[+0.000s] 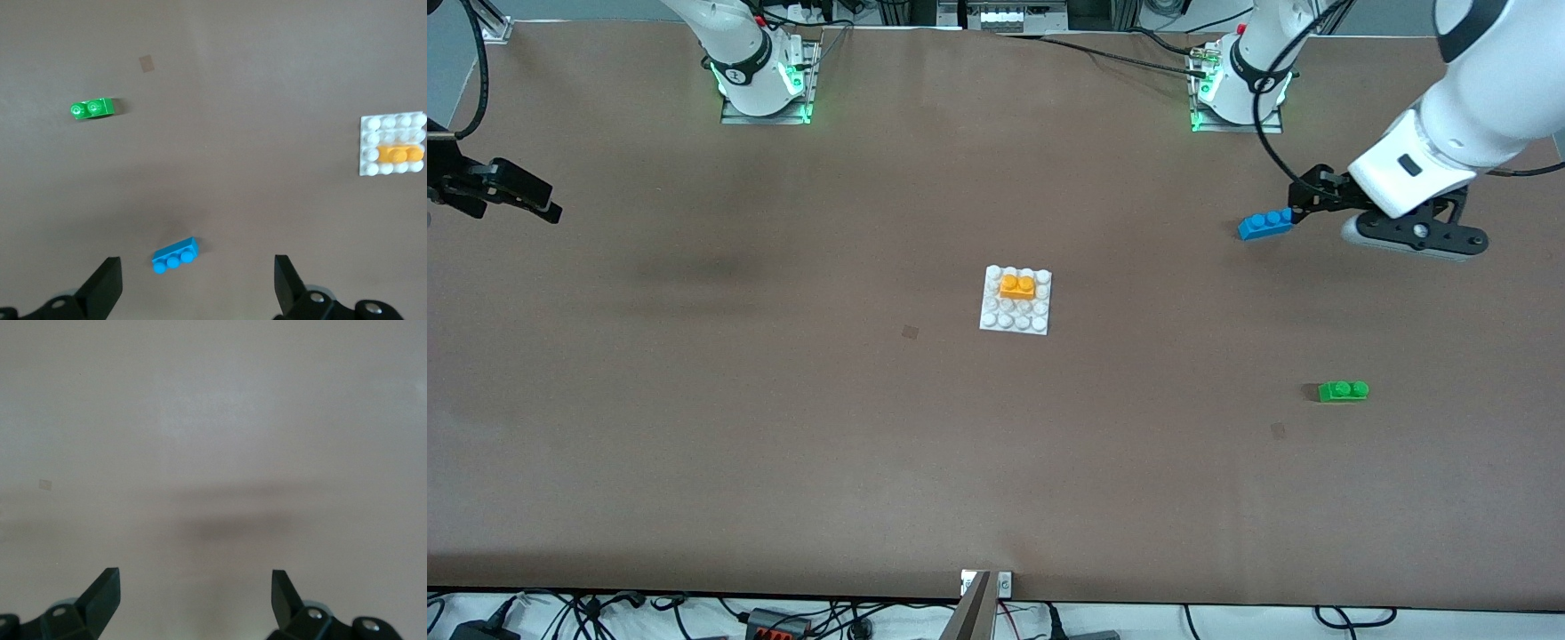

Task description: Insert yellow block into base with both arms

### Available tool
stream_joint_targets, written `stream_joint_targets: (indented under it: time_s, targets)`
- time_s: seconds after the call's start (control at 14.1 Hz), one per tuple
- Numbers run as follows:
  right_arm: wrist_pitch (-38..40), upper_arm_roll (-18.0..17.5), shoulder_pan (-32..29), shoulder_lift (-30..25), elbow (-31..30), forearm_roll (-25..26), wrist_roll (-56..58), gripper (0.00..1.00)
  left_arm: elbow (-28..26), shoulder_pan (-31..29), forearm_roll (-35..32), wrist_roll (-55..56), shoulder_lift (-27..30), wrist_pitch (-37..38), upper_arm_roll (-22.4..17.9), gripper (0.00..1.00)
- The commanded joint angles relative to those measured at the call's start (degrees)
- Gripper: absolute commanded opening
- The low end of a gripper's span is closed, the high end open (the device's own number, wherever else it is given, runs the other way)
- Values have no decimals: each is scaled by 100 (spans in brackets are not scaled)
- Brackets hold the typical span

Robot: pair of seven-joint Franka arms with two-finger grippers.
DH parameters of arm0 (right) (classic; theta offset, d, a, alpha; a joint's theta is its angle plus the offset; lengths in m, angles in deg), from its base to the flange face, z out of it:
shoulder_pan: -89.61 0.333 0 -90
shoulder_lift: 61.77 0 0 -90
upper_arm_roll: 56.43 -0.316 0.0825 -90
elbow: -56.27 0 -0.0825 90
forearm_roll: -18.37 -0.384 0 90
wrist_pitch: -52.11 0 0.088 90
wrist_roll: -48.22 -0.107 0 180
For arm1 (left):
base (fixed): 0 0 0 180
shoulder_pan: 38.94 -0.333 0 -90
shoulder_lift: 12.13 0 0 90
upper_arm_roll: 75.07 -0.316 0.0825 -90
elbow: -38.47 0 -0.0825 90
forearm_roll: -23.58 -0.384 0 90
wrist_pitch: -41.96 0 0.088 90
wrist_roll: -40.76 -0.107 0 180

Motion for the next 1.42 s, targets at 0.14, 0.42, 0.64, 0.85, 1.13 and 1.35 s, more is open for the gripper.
stream_joint_targets:
  time_s: [0.14,0.42,0.64,0.85,1.13,1.35]
  targets:
    - [-5,29,28,-4,48,-66,-76,100,227,124,215,-779,-164,93,-515,100]
    - [-5,29,20,-4,57,-65,-76,100,227,133,250,-482,-147,66,-507,100]
    - [-14,29,20,4,57,-66,-76,100,227,133,259,-287,-155,75,-498,100]
    - [-5,38,20,4,57,-66,-76,100,227,169,250,406,-147,101,-472,100]
    - [-5,38,20,4,57,-66,-76,100,236,169,250,399,-164,93,-480,100]
    - [-5,38,20,4,57,-66,-76,100,236,177,276,390,-182,67,-489,100]
